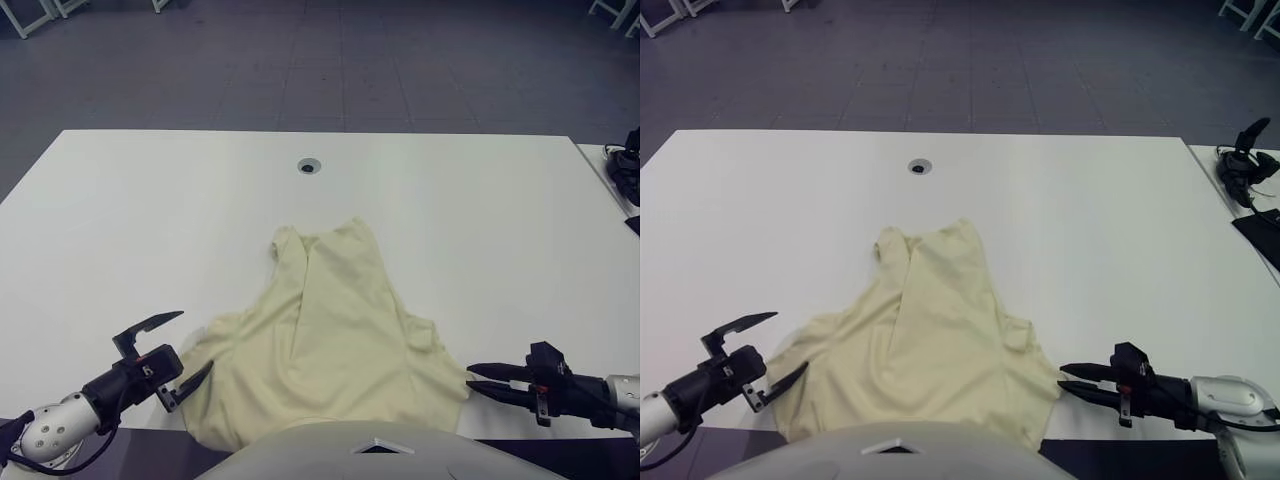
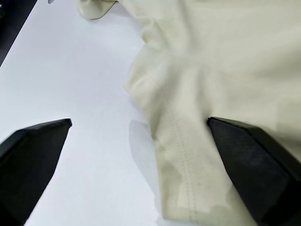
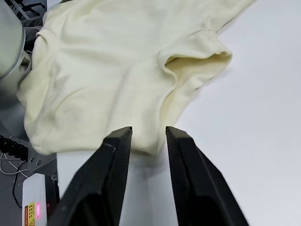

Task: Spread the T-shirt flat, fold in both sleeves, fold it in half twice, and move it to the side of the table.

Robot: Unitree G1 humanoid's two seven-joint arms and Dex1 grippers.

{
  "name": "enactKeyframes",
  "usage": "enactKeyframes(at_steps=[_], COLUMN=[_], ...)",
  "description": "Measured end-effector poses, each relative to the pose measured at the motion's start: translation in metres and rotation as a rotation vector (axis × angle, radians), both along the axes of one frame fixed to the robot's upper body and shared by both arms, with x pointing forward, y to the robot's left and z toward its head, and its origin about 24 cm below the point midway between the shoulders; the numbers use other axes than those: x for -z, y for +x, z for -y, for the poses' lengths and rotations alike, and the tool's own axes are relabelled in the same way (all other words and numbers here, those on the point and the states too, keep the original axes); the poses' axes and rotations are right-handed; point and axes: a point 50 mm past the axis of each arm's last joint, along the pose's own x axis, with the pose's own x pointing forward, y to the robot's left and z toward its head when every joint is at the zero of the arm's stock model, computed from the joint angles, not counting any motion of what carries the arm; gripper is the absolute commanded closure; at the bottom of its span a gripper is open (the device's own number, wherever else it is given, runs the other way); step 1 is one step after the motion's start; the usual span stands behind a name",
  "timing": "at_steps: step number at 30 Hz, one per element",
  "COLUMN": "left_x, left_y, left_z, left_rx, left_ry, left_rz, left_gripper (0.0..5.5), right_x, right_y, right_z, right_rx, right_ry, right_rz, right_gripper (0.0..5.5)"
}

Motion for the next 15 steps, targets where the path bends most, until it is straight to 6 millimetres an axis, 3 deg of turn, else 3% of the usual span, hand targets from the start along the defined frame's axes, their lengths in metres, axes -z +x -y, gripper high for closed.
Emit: enactKeyframes(at_steps=[9,15], left_x=[-0.005,-0.020], left_y=[-0.004,-0.001], left_z=[-0.001,-0.009], left_rx=[0.028,0.021], left_ry=[0.014,0.017], left_rz=[-0.030,-0.003], left_gripper=[0.10,0.10], right_x=[0.000,-0.022], right_y=[-0.010,0.014], right_z=[0.003,0.005], right_rx=[-0.023,0.048], right_ry=[0.069,0.122], right_rz=[-0.051,0.056], right_gripper=[2.14,1.23])
